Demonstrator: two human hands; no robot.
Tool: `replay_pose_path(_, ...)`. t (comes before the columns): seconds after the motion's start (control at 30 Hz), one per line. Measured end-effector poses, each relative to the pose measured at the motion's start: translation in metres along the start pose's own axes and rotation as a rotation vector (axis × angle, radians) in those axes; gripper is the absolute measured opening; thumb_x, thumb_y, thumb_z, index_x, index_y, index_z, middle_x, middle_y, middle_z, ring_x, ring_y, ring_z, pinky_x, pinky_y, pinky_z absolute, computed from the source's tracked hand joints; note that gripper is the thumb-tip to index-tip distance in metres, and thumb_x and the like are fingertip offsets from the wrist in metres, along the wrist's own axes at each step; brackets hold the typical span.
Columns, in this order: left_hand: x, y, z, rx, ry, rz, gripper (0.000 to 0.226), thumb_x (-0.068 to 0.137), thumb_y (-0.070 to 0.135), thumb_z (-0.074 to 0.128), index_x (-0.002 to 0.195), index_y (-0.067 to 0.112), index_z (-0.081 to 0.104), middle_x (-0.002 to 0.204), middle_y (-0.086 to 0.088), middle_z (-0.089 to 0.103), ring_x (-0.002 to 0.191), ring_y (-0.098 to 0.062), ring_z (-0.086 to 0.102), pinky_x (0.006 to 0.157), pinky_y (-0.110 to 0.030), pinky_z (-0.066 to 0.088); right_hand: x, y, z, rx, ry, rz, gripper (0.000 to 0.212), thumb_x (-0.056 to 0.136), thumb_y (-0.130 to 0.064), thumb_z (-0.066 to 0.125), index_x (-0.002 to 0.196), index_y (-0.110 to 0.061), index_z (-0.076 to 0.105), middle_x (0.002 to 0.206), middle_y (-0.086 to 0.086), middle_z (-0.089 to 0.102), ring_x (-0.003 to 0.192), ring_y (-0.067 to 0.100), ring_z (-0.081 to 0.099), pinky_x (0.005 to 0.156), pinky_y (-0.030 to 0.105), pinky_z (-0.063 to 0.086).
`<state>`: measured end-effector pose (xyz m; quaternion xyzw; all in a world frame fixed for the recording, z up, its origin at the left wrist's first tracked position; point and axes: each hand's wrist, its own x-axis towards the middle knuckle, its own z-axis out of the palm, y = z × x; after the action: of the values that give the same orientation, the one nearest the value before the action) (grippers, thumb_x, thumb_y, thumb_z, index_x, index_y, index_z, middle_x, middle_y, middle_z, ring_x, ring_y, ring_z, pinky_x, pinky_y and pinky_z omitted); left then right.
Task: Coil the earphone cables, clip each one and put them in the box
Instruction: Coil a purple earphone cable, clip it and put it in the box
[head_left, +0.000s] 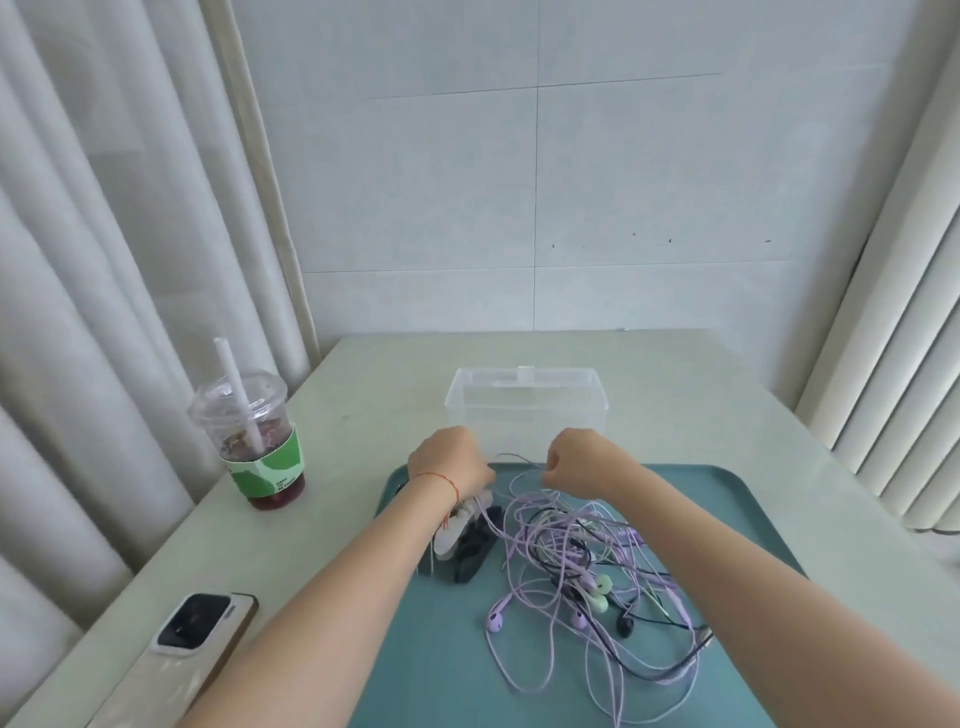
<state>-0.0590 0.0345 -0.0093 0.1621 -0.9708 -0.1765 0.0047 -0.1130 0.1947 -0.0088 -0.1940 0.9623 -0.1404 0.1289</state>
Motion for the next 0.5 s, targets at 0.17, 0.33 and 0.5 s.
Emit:
replay_pose_path(0.17, -0.005, 0.0, -0.028, -0.642, 0.151, 0.147, 0.006, 0.084, 0.024, 0.07, 0.083, 0.019, 0.072, 0.077, 0.003, 0.071, 0.07, -0.012, 0.065, 0.072, -0.028, 0.053, -0.008, -0.009, -0.031, 0.108, 0.105, -0.116, 0.022, 0.089, -0.026, 0.064, 0.088, -0.006, 0.074, 0.075, 0.005, 0.066, 0.065, 0.018, 0.055, 0.063, 0.027, 0.046)
replay_pose_path(0.33, -0.006, 0.014, -0.076, -1.121, 0.076, 0.212, 0.005, 0.089, 0.012, 0.067, 0.084, 0.011, 0.064, 0.057, -0.002, 0.062, 0.048, -0.013, 0.059, 0.064, -0.03, 0.056, -0.024, -0.025, -0.087, 0.402, 0.455, -0.154, 0.024, 0.093, -0.026, 0.055, 0.075, -0.016, 0.067, 0.068, -0.002, 0.06, 0.062, 0.018, 0.054, 0.057, 0.027, 0.042)
replay_pose_path(0.5, 0.006, 0.006, -0.087, -0.729, 0.219, 0.215, 0.005, 0.082, 0.014, 0.071, 0.079, 0.016, 0.067, 0.064, 0.001, 0.066, 0.053, -0.01, 0.062, 0.063, -0.024, 0.051, -0.039, -0.03, -0.128, 0.789, 0.679, -0.143, 0.024, 0.094, -0.025, 0.048, 0.079, -0.008, 0.056, 0.064, 0.01, 0.065, 0.046, 0.015, 0.057, 0.046, 0.022, 0.042)
